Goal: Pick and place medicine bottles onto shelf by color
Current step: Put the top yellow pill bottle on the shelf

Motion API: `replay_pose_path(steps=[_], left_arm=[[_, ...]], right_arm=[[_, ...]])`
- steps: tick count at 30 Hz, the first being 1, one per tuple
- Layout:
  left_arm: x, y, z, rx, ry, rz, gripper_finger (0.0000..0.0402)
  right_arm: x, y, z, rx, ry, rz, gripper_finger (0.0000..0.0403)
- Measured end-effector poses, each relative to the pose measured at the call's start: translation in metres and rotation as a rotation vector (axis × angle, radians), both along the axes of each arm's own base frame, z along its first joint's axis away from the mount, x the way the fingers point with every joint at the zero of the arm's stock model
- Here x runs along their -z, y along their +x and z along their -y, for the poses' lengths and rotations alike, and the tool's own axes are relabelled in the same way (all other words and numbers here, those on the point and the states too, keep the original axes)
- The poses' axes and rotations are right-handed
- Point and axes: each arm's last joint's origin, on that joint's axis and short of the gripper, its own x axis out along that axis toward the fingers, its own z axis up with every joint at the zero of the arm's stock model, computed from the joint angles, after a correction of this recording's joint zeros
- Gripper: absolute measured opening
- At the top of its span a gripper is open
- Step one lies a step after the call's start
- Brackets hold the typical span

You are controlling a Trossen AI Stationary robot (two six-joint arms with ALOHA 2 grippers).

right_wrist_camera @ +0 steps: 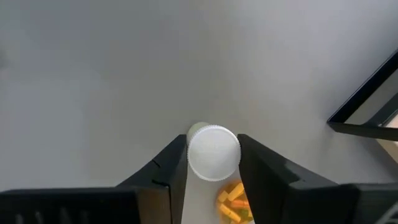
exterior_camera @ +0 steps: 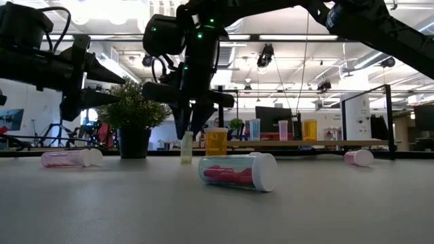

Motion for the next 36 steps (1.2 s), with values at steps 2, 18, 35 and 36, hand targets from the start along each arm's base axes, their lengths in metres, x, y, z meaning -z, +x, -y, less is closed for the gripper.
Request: replay_pose_path(steps=[2, 18, 35, 36], left_arm=[[0.0, 0.0, 0.0, 0.0, 0.0, 0.0, 0.0231], [0.0, 0.0, 0.0, 0.001, 0.0, 0.001, 0.0231], [0.0, 0.0, 0.0, 0.0, 0.0, 0.0, 0.0231], [0.0, 0.0, 0.0, 0.0, 0.0, 0.0, 0.0231]], right_arm=[[0.0, 0.0, 0.0, 0.029, 0.008, 0.008, 0.0117], [-0.041, -0.006, -0.016, 0.024, 0.017, 0.113, 0.0118], [-0.126, -0.059, -0.033, 0.108, 0.044, 0.138, 0.0118], [-0.13, -0.064, -0.032, 0.123, 0.04, 0.129, 0.0118]])
